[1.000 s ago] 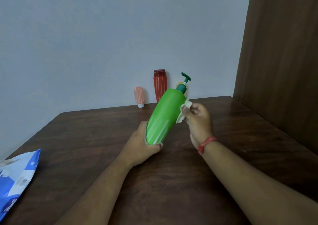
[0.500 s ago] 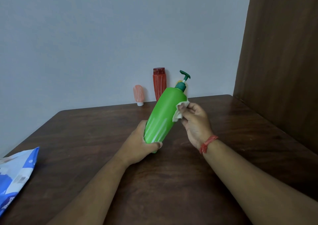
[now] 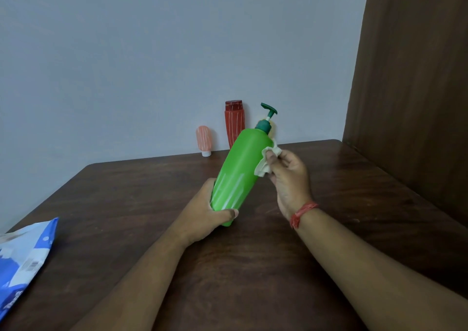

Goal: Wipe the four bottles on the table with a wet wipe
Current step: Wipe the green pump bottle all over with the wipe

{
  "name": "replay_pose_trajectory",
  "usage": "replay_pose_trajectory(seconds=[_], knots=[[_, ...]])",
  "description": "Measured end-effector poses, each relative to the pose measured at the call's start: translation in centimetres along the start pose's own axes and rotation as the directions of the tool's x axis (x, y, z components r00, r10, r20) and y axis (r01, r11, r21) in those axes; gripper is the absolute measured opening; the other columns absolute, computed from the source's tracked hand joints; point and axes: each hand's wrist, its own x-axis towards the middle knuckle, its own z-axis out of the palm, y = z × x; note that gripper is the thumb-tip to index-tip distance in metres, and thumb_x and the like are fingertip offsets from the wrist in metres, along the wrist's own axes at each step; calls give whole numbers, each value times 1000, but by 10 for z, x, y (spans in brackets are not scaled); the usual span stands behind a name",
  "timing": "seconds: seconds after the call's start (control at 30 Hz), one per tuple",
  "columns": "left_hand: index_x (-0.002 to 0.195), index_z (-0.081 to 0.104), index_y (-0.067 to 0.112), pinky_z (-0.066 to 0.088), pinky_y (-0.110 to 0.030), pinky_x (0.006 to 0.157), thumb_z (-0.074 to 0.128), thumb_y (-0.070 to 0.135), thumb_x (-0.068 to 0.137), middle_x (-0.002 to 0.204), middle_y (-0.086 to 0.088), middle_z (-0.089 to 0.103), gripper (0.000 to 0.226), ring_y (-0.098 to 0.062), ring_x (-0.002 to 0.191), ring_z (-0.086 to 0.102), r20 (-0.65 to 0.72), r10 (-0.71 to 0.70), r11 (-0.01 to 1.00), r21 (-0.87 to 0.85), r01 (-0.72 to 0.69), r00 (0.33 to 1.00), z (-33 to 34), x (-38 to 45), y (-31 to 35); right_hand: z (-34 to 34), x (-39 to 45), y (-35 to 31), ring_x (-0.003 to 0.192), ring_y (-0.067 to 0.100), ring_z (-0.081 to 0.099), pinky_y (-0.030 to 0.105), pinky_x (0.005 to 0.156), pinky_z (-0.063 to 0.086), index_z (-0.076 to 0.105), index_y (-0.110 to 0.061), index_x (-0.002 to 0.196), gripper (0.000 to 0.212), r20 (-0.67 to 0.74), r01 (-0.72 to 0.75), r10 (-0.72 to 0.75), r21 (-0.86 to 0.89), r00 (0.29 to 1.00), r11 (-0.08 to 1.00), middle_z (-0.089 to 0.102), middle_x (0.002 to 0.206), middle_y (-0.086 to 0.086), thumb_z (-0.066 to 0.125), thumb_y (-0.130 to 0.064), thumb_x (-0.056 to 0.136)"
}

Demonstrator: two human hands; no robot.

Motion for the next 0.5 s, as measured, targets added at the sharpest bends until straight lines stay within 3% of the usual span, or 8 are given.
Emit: replay_pose_trajectory(seconds=[0.07, 0.23, 0.3, 0.4, 0.5], knots=[[118, 49, 33, 47, -23, 71, 81, 32, 76, 105, 5, 61, 53, -10, 92, 60, -13, -10, 999, -42, 10, 1000, -1, -1, -1, 3, -2, 0, 87, 10, 71, 33, 83, 58, 69, -11, 97, 7, 52, -43, 44, -18, 998, 999, 75, 87, -1, 63, -10, 94], [124, 48, 33, 50, -28, 75, 78, 40, 70, 107, 5, 61, 63, -11, 95, 60, 51, 4, 1000, 17, -4, 999, 1, 1, 1, -9, 15, -8, 95, 19, 64, 33, 83, 57, 62, 4, 112, 18, -14, -43, 47, 227, 999, 973, 68, 100, 11, 56, -5, 97], [124, 48, 32, 51, -30, 77, 77, 41, 69, 107, 4, 61, 63, -12, 95, 60, 43, 0, 1000, 9, -1, 999, 1, 1, 0, -8, 10, -5, 95, 18, 65, 35, 86, 56, 62, 3, 114, 21, 14, -66, 64, 182, 998, 981, 69, 100, 9, 54, -6, 98], [120, 50, 32, 51, -29, 76, 79, 38, 70, 106, 3, 61, 58, -15, 96, 61, -2, -15, 999, -33, 15, 1000, 1, 0, -1, 0, -2, 1, 93, 15, 69, 34, 84, 57, 69, -10, 101, 11, 113, -90, 89, 1, 990, 996, 75, 90, 0, 59, -10, 96], [120, 50, 30, 52, -31, 79, 78, 40, 69, 106, 3, 62, 59, -14, 96, 62, -20, -30, 999, -45, 29, 999, 1, 1, 0, 1, 1, 0, 92, 18, 72, 39, 85, 58, 70, -18, 94, 6, 26, 46, -41, -202, 999, 978, 76, 92, 2, 70, -13, 90]])
